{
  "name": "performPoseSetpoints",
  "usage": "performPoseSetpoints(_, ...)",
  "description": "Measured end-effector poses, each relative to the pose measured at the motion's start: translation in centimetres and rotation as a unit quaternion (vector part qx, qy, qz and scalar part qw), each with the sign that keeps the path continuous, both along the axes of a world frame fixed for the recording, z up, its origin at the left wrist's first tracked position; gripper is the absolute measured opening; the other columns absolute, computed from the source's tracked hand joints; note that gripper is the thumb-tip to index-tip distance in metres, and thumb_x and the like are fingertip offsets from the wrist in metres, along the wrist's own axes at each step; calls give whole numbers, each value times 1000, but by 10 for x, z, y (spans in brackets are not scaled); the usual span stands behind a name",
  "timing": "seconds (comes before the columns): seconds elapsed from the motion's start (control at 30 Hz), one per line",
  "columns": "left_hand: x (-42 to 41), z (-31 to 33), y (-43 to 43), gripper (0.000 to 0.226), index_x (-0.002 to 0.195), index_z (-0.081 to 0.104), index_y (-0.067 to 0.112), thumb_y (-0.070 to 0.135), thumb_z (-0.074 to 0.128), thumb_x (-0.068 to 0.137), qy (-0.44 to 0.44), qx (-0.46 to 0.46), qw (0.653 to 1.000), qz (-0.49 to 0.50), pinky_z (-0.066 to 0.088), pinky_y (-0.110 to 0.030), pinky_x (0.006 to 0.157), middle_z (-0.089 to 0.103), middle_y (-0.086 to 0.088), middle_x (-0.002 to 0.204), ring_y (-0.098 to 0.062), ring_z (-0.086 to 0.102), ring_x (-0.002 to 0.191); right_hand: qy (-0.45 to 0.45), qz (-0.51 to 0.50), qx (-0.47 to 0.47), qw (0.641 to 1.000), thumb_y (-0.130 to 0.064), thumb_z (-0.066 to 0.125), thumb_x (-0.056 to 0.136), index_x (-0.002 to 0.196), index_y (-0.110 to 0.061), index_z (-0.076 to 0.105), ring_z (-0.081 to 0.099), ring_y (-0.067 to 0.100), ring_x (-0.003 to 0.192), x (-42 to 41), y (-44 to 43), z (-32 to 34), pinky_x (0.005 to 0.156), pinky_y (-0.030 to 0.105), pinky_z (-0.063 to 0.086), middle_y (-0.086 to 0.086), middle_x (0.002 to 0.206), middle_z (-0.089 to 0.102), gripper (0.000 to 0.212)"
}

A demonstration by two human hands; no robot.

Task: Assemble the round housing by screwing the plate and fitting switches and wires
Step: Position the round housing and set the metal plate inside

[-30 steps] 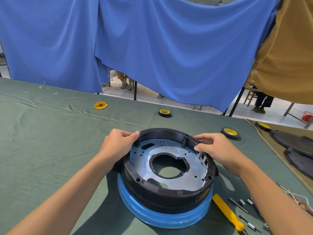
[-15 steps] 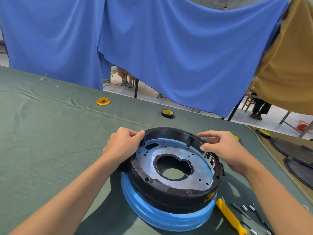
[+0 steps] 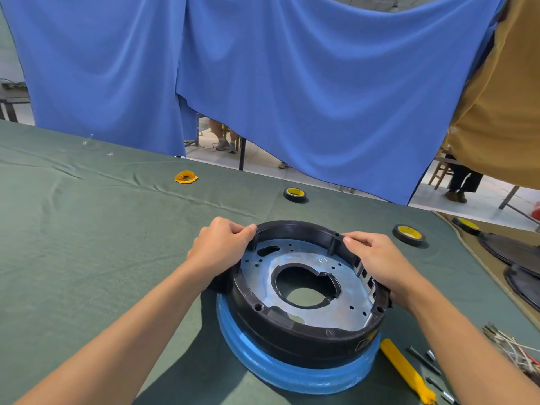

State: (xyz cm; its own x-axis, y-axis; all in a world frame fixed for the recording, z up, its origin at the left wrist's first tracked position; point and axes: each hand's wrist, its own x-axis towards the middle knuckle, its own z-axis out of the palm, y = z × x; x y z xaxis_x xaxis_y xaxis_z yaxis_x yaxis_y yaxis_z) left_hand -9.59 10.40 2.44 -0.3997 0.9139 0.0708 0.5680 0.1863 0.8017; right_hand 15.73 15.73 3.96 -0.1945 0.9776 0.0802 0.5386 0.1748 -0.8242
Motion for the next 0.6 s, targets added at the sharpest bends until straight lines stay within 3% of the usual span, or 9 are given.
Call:
performPoseSetpoints(0.17, 0, 2, 0, 61, 51, 23, 16, 42, 53, 97, 20, 11, 1000, -13, 21, -34, 54, 20, 9, 39, -22, 29, 55, -21, -19, 15, 999, -26, 44, 103, 103, -28, 68, 63, 19, 94, -1, 1, -1, 80, 38, 50, -4, 99, 68, 24)
performPoseSetpoints(0.33, -2, 2, 2, 57, 54, 24, 18, 42, 52, 98, 11, 16, 1000, -14, 21, -34, 56, 21, 8, 42, -22, 28, 55, -14, -29, 22, 999, -25, 46, 103, 107, -23, 69, 62, 15, 92, -1, 3, -3, 72, 30, 49, -3, 101, 68, 23)
performPoseSetpoints(0.47, -3, 0, 5, 59, 52, 23, 18, 42, 53, 97, -1, 14, 1000, -12, 21, -34, 56, 20, 10, 42, -20, 27, 53, -8, -35, 23, 999, -24, 49, 101, 112, -20, 70, 60, 12, 95, -1, 5, -4, 80, 31, 45, -4, 103, 67, 24)
performPoseSetpoints(0.6, -5, -3, 10, 50, 56, 39, 16, 43, 57, 95, -44, -1, 999, -10, 26, -32, 57, 25, 8, 44, -19, 29, 49, -5, -43, 30, 999, -26, 50, 100, 114, -20, 70, 60, 16, 103, 0, 7, -7, 87, 34, 45, -4, 106, 67, 25)
